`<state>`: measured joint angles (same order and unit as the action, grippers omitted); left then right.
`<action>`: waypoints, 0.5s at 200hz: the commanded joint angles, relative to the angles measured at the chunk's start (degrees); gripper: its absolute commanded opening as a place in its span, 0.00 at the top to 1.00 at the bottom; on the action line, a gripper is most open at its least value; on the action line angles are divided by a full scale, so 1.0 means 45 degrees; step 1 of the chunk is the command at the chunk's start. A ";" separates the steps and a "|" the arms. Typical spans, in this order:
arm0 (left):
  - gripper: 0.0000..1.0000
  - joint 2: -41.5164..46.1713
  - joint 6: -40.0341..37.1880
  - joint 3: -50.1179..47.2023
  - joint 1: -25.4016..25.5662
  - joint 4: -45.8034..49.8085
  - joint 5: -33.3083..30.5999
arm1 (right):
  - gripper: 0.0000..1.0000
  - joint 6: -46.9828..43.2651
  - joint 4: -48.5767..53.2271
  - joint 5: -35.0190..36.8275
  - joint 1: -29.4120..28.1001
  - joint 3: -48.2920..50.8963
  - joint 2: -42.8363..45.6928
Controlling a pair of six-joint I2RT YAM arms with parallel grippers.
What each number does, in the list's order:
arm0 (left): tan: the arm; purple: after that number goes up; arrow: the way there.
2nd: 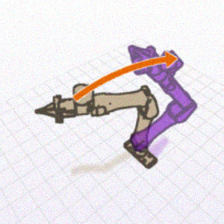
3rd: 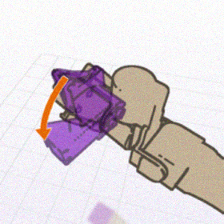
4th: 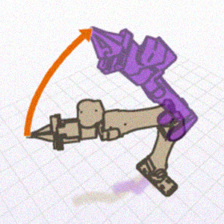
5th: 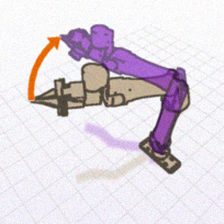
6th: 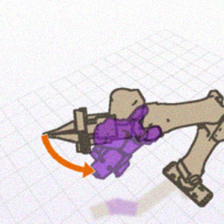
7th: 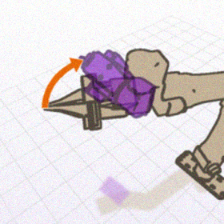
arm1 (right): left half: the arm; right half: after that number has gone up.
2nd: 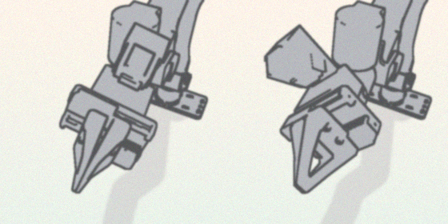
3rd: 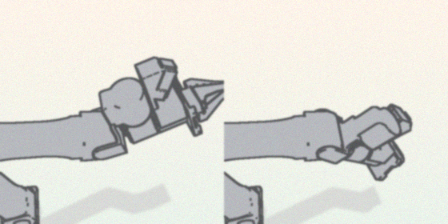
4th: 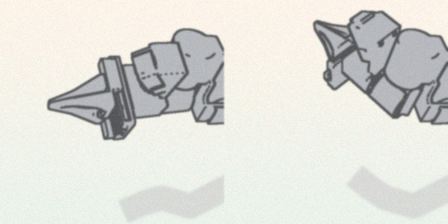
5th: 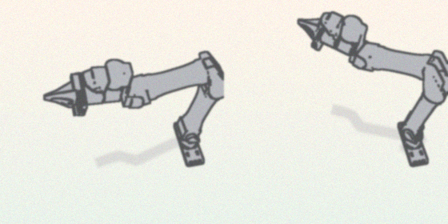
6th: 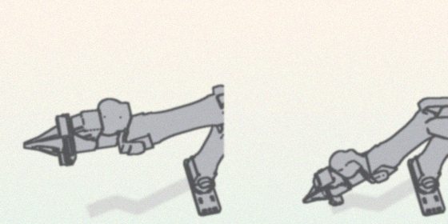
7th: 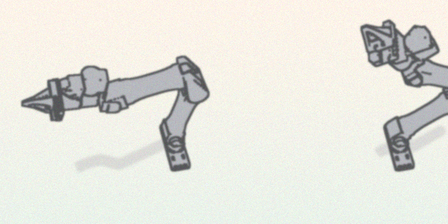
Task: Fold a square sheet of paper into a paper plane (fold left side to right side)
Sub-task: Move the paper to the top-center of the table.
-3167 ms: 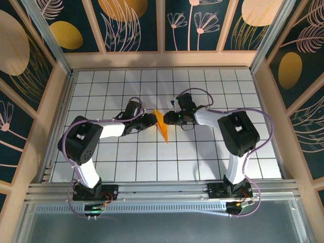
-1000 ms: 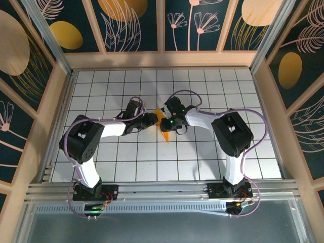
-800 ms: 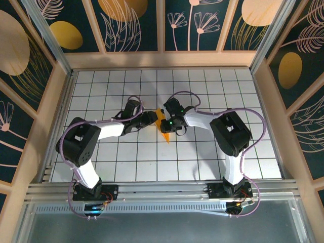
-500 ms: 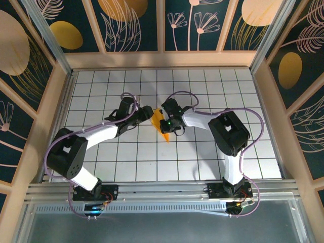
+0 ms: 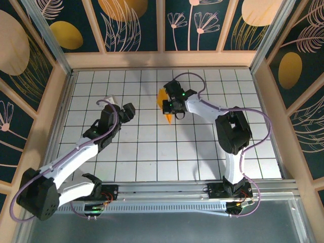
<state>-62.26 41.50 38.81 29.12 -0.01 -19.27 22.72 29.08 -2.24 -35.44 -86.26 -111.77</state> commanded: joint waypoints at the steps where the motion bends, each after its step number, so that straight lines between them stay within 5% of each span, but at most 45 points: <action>1: 0.18 0.0794 -0.0520 -0.0446 -0.0105 0.1101 -0.1691 | 1.00 0.0576 0.0844 0.1151 0.0472 -0.0861 -0.0763; 100: 0.12 0.1926 -0.0236 -0.1292 -0.0105 0.1467 -0.2273 | 1.00 -0.0176 0.1970 0.1965 0.1513 -0.3919 -0.3608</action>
<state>-53.71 40.71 32.80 29.12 5.23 -27.73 22.83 35.07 4.75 -29.41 -101.89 -126.28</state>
